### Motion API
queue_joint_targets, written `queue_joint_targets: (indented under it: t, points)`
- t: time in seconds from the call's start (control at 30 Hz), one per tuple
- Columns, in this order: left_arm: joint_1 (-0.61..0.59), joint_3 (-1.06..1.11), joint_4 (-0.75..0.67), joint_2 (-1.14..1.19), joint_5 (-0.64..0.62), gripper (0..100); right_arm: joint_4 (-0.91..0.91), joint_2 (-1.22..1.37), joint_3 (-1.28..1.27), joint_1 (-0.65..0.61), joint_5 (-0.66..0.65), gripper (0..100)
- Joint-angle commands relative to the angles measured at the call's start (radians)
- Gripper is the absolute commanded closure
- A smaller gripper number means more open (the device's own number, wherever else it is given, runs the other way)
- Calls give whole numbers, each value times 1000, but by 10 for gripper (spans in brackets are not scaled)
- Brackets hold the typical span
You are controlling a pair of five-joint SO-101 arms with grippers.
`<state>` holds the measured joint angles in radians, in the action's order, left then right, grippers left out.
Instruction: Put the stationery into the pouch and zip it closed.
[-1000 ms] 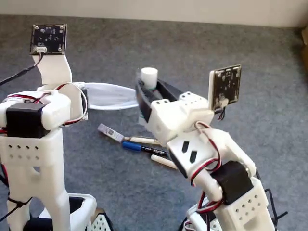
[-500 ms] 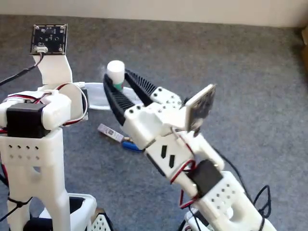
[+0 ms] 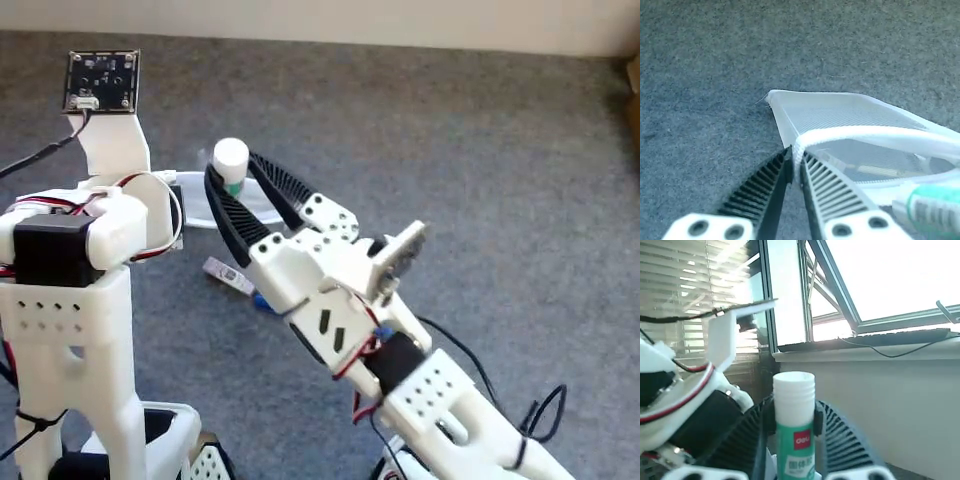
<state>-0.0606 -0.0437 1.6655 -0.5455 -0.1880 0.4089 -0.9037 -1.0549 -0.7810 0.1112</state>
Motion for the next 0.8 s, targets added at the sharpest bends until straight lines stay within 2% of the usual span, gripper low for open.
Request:
queue_joint_targets:
  t: [0.0, 0.13, 0.37, 0.53, 0.77]
  points:
    - [18, -47, 3, -5, -14, 993, 124, 96, 13, 30, -12, 995]
    - [18, -47, 3, -5, -14, 993, 213, 176, 10, 59, -12, 995]
    - [18, -47, 3, -5, -14, 993, 226, 206, -13, 61, -15, 995]
    - [16, -47, 3, -4, -14, 993, 223, 206, -38, 31, -163, 993]
    - [16, -47, 3, -1, -14, 993, 219, 157, -93, -5, -215, 867]
